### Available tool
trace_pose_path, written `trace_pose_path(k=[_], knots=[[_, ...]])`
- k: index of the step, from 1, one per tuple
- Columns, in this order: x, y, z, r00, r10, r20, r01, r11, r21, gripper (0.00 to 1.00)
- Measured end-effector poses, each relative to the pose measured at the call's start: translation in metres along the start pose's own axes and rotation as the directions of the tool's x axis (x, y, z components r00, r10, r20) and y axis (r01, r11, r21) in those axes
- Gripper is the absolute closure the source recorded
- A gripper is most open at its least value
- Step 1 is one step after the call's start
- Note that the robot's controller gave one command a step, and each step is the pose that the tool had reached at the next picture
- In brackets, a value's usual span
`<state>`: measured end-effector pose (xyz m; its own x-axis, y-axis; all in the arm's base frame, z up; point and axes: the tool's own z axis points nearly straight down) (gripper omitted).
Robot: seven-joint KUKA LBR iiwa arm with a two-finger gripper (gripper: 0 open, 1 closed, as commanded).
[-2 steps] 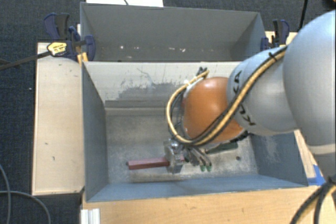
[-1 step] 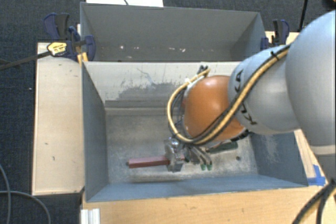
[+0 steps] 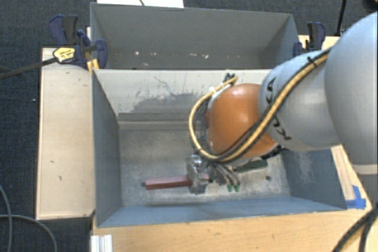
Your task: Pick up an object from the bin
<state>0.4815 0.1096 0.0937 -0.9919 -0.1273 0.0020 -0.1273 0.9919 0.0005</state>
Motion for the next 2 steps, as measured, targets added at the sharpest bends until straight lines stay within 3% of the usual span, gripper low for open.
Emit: trace_pose_path(k=[1,2], knots=[[0.002,0.0,-0.022,1.0,0.002,-0.007,-0.002,1.0,0.001,1.0],[0.0,0.0,-0.045,1.0,0.005,-0.002,-0.005,1.0,0.0,1.0]])
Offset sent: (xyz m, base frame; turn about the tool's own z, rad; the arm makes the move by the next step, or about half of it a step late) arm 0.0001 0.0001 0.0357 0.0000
